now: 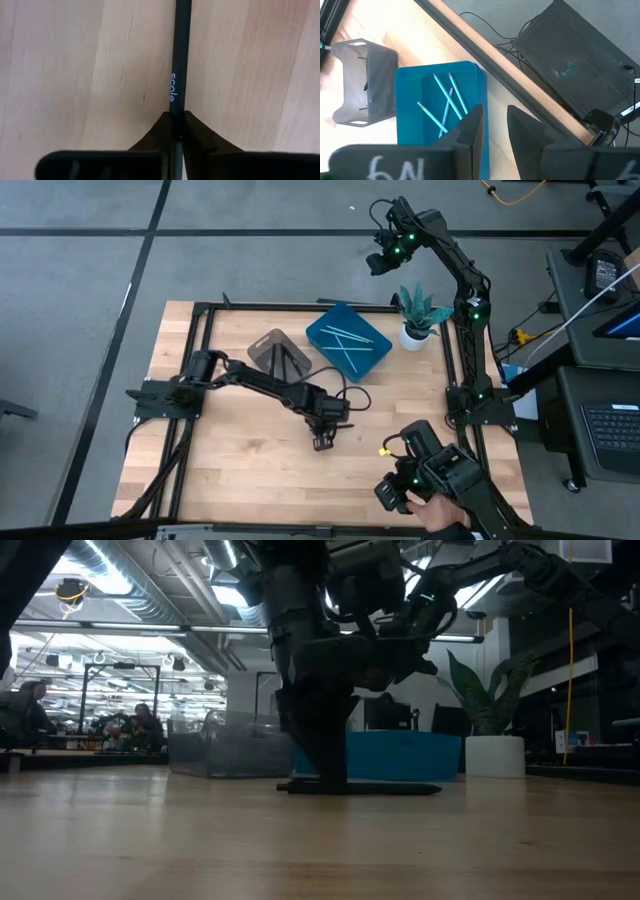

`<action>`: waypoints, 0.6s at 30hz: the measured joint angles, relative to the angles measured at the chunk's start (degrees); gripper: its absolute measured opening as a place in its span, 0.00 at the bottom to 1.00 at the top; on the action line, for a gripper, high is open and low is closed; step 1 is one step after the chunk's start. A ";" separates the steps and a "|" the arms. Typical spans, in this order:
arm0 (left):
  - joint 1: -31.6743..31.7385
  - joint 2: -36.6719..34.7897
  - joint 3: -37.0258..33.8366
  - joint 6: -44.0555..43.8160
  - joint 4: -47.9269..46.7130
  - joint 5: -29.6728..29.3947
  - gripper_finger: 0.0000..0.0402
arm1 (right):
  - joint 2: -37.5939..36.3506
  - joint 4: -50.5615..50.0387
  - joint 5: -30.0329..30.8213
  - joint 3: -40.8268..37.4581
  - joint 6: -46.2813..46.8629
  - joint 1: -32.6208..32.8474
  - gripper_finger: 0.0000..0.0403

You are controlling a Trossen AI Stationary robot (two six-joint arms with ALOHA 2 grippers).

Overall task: Sort pens & pencils
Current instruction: Put the black pen into the black bin

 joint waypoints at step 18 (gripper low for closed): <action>-2.74 0.14 15.92 -3.11 -26.63 -5.10 0.03 | 0.00 -0.27 -0.20 0.01 -0.03 0.02 0.22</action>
